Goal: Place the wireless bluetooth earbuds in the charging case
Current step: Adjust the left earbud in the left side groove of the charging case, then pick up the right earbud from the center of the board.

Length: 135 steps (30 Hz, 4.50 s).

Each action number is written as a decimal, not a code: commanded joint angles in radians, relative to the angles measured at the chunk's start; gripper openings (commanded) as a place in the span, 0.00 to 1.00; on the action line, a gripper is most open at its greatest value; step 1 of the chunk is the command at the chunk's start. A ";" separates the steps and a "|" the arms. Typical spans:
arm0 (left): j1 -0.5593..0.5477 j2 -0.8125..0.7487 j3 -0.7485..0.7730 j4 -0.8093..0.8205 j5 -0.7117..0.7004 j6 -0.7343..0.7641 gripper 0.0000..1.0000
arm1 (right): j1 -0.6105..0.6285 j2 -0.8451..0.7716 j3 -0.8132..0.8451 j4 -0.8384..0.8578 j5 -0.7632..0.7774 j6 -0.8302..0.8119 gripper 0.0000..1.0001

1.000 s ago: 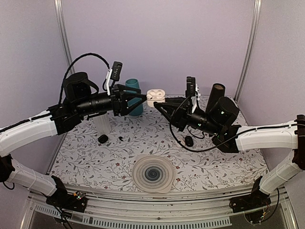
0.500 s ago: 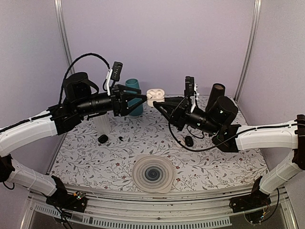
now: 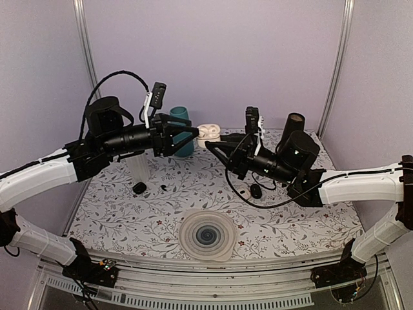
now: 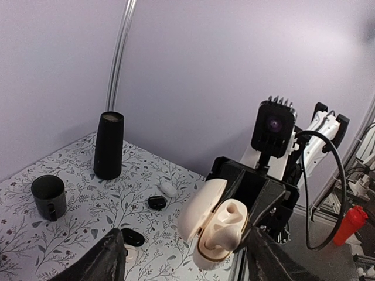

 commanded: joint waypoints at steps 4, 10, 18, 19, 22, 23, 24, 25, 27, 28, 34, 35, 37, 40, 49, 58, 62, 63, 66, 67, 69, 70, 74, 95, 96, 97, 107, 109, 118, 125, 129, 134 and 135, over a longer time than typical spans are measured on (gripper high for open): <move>-0.011 0.025 0.030 -0.014 0.007 0.017 0.72 | 0.013 0.001 0.042 -0.009 0.022 -0.032 0.04; -0.011 0.022 0.028 -0.014 0.005 0.021 0.72 | 0.013 0.000 0.043 -0.007 0.011 -0.023 0.04; -0.011 0.014 0.032 -0.029 -0.013 0.025 0.72 | 0.013 0.006 0.047 -0.009 0.007 -0.018 0.04; -0.011 0.015 0.033 -0.031 -0.018 0.025 0.72 | 0.013 0.005 0.046 -0.008 0.012 -0.021 0.04; -0.009 0.021 0.040 -0.050 -0.033 0.024 0.72 | 0.015 0.001 0.043 -0.013 0.027 -0.044 0.04; -0.008 0.024 0.044 -0.058 -0.042 0.024 0.72 | 0.017 0.001 0.041 -0.014 0.033 -0.055 0.04; -0.009 0.029 0.050 -0.071 -0.049 0.024 0.72 | 0.017 -0.002 0.040 -0.015 0.041 -0.062 0.04; -0.008 0.035 0.055 -0.080 -0.052 0.024 0.71 | 0.018 -0.004 0.040 -0.016 0.049 -0.074 0.04; -0.009 0.039 0.058 -0.084 -0.058 0.019 0.71 | 0.022 -0.005 0.041 -0.022 0.064 -0.099 0.04; -0.008 0.040 0.058 -0.085 -0.061 0.016 0.71 | 0.024 -0.007 0.042 -0.026 0.067 -0.112 0.04; -0.009 0.051 0.076 -0.109 -0.072 0.014 0.71 | 0.036 -0.011 0.046 -0.044 0.084 -0.162 0.04; -0.009 0.052 0.077 -0.112 -0.071 0.015 0.71 | 0.036 -0.013 0.045 -0.043 0.086 -0.163 0.04; -0.008 0.051 0.074 -0.108 -0.072 0.013 0.71 | 0.036 -0.014 0.041 -0.043 0.086 -0.163 0.04; -0.010 0.053 0.077 -0.115 -0.078 0.010 0.71 | 0.036 -0.018 0.037 -0.041 0.092 -0.163 0.04; -0.008 0.011 0.078 -0.069 -0.037 -0.024 0.72 | 0.034 -0.029 0.021 -0.039 0.113 -0.156 0.04; 0.010 -0.033 0.043 -0.063 -0.078 -0.046 0.73 | 0.034 -0.027 0.020 -0.030 0.116 -0.124 0.04; 0.021 -0.070 -0.009 -0.083 -0.176 -0.077 0.73 | 0.030 -0.044 -0.003 -0.028 0.136 -0.109 0.06; 0.021 -0.083 -0.025 -0.084 -0.196 -0.086 0.72 | 0.027 -0.050 -0.015 -0.027 0.138 -0.104 0.06; 0.022 -0.111 -0.058 -0.128 -0.275 -0.104 0.72 | 0.019 -0.073 -0.047 -0.025 0.157 -0.084 0.07; 0.021 -0.119 -0.069 -0.148 -0.307 -0.121 0.72 | 0.018 -0.081 -0.058 -0.025 0.161 -0.079 0.07; 0.022 -0.135 -0.093 -0.190 -0.376 -0.149 0.72 | 0.011 -0.098 -0.083 -0.025 0.167 -0.072 0.07; 0.021 -0.141 -0.106 -0.211 -0.400 -0.162 0.72 | 0.005 -0.105 -0.096 -0.026 0.168 -0.067 0.07; 0.022 -0.152 -0.165 -0.300 -0.503 -0.239 0.70 | -0.009 -0.133 -0.139 -0.024 0.167 -0.050 0.07; -0.040 -0.021 -0.341 -0.664 -0.757 -1.020 0.48 | -0.021 -0.225 -0.272 0.002 0.142 -0.010 0.08; -0.046 0.006 -0.323 -0.689 -0.770 -1.048 0.48 | -0.022 -0.234 -0.278 0.002 0.140 -0.011 0.08; -0.051 0.047 -0.303 -0.715 -0.784 -1.075 0.48 | -0.023 -0.247 -0.287 0.001 0.139 -0.012 0.08; -0.081 0.386 0.012 -1.026 -0.862 -1.230 0.49 | -0.022 -0.341 -0.327 -0.057 0.122 -0.031 0.08; -0.083 0.423 0.038 -1.044 -0.857 -1.256 0.49 | -0.022 -0.352 -0.328 -0.071 0.121 -0.042 0.08; -0.081 0.494 0.046 -1.044 -0.854 -1.329 0.49 | -0.023 -0.397 -0.335 -0.120 0.123 -0.067 0.09; -0.072 0.539 0.044 -0.984 -0.828 -1.338 0.48 | -0.023 -0.439 -0.347 -0.164 0.136 -0.072 0.09; -0.061 0.554 0.037 -0.948 -0.812 -1.331 0.48 | -0.023 -0.457 -0.354 -0.180 0.149 -0.075 0.09; -0.037 0.570 0.032 -0.922 -0.804 -1.314 0.46 | -0.023 -0.471 -0.352 -0.197 0.150 -0.077 0.09; -0.035 0.573 0.028 -0.917 -0.799 -1.313 0.46 | -0.023 -0.475 -0.352 -0.201 0.151 -0.079 0.09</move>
